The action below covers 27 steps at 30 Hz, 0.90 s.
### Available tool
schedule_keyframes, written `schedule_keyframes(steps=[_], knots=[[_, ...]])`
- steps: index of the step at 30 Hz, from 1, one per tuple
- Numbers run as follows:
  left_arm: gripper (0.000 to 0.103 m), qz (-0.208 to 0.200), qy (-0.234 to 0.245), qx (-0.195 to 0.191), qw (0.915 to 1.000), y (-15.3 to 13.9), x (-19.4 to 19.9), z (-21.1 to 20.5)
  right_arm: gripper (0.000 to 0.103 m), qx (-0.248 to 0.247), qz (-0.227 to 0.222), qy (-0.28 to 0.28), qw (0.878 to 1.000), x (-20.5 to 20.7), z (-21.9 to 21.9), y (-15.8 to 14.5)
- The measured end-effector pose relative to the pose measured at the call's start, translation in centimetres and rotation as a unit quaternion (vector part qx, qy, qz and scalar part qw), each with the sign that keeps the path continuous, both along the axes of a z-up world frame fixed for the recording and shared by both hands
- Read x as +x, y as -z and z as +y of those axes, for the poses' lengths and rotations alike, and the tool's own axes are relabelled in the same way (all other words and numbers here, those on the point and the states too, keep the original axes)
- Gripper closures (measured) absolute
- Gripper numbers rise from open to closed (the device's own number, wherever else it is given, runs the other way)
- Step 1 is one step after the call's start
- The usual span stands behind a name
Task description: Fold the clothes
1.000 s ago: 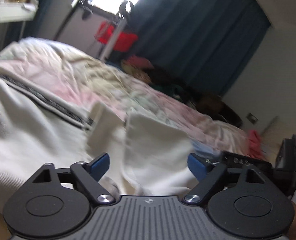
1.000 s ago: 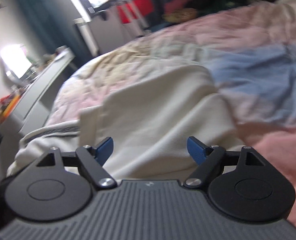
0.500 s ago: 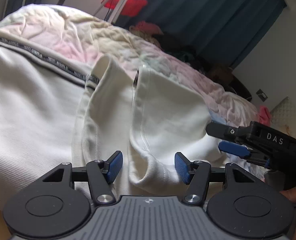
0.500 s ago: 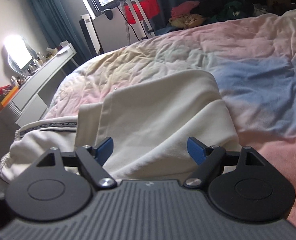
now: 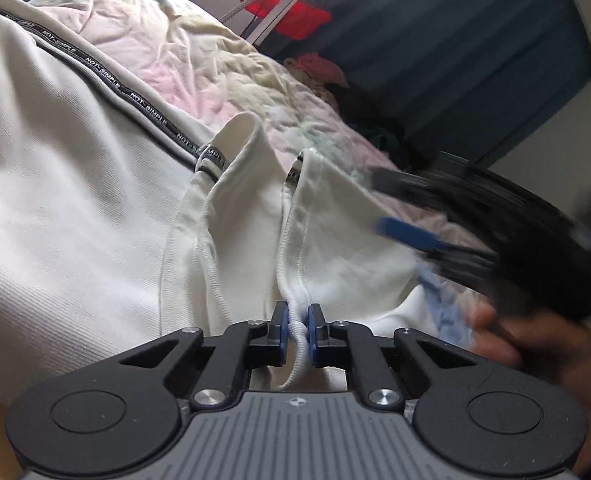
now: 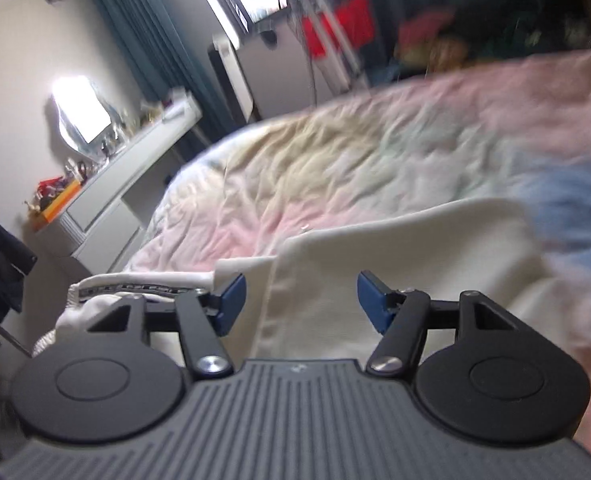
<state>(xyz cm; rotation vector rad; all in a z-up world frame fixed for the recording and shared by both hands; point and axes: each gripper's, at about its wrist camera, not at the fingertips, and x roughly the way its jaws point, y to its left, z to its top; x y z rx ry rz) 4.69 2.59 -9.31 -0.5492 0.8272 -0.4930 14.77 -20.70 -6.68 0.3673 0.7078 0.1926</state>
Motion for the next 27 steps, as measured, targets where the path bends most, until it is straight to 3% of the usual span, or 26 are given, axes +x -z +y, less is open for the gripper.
schedule_keyframes(steps=[5,6,7,8,9,11,15,17,20,22,24,27], knots=[[0.094,-0.010,0.009,0.005,0.9999,-0.1,0.2,0.0,0.039,-0.063,0.048,0.016,0.997,5.7,3.5,2.3],[0.095,-0.012,0.011,0.005,0.9999,-0.1,0.3,0.0,0.043,-0.071,0.057,0.021,0.996,6.6,4.0,2.9],[0.095,-0.013,0.011,0.003,0.9999,-0.1,0.3,0.0,0.053,-0.083,0.058,0.026,0.995,6.9,4.2,3.1],[0.095,-0.014,0.011,-0.001,0.9998,-0.1,0.4,0.0,0.077,-0.097,0.055,0.030,0.993,6.9,4.3,3.2],[0.095,-0.018,0.011,-0.006,0.9998,-0.3,0.3,0.1,0.085,-0.112,0.053,0.034,0.992,6.9,4.5,3.2],[0.095,-0.035,0.007,-0.016,0.9992,-1.2,-0.4,0.3,0.091,-0.104,0.031,0.026,0.994,6.3,4.5,2.4],[0.096,-0.086,0.000,0.008,0.9963,-3.3,-2.6,0.8,0.091,-0.075,-0.010,0.009,0.997,5.0,4.9,0.4],[0.096,-0.073,-0.008,0.025,0.9970,-2.9,-2.7,0.5,0.091,-0.071,-0.009,-0.001,0.997,5.0,5.7,0.6],[0.095,-0.032,-0.011,0.043,0.9985,-1.5,-1.8,0.2,0.091,-0.101,0.012,-0.010,0.995,5.5,7.2,3.3],[0.095,-0.020,-0.008,0.051,0.9985,-1.1,-1.1,0.1,0.091,-0.094,0.014,-0.007,0.995,5.6,7.1,4.7],[0.093,-0.029,-0.002,0.064,0.9975,-1.3,-1.1,-0.2,0.089,-0.080,0.005,-0.002,0.997,5.4,6.6,4.9],[0.083,-0.056,0.002,0.110,0.9924,-2.1,-1.6,-0.9,0.087,-0.076,-0.005,-0.003,0.997,4.3,5.9,3.6]])
